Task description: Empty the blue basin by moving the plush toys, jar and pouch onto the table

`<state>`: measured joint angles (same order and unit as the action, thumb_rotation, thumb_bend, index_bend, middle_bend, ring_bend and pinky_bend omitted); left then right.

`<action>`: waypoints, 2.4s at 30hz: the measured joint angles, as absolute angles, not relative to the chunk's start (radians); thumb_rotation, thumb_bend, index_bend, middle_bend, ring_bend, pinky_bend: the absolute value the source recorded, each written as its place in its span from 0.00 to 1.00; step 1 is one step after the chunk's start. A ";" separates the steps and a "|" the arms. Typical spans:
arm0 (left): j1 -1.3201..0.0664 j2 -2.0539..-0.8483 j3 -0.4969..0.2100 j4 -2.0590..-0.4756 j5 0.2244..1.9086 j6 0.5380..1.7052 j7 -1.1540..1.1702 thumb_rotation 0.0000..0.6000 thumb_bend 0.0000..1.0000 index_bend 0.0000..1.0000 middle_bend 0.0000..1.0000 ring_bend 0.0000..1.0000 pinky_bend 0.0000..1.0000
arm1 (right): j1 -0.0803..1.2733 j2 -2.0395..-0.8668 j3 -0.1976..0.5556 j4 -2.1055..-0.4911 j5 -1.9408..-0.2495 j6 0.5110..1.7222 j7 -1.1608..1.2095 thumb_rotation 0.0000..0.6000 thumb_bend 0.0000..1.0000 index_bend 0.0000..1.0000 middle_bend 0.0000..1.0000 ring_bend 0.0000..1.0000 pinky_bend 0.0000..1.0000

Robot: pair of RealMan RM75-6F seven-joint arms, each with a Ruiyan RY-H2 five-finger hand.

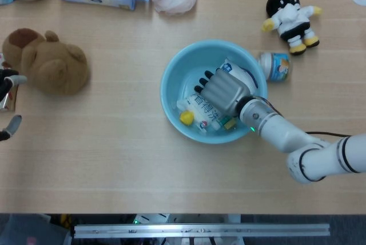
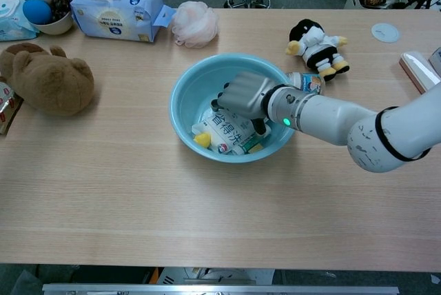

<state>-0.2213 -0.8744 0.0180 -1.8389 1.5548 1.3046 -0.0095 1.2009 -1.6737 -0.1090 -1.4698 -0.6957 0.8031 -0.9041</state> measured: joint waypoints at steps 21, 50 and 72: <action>-0.223 -0.868 0.017 -1.838 1.555 1.298 -0.018 1.00 0.33 0.22 0.20 0.16 0.25 | 1.184 -1.711 -0.092 -1.420 -0.736 0.817 -0.900 1.00 0.19 0.54 0.44 0.42 0.62; -0.229 -0.865 0.007 -1.852 1.550 1.295 -0.007 1.00 0.33 0.22 0.20 0.16 0.25 | 1.092 -1.535 0.000 -1.577 -0.970 0.903 -0.728 1.00 0.22 0.65 0.52 0.57 0.76; -0.245 -0.869 0.000 -1.878 1.560 1.284 0.019 1.00 0.33 0.22 0.20 0.16 0.25 | 0.911 -1.249 -0.004 -1.652 -1.008 1.002 -0.612 1.00 0.22 0.65 0.52 0.57 0.76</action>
<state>-0.2452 -0.8686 0.0000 -1.8778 1.5596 1.2841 0.0189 0.9114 -1.2493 -0.0042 -1.6523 -1.0079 1.0017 -0.6118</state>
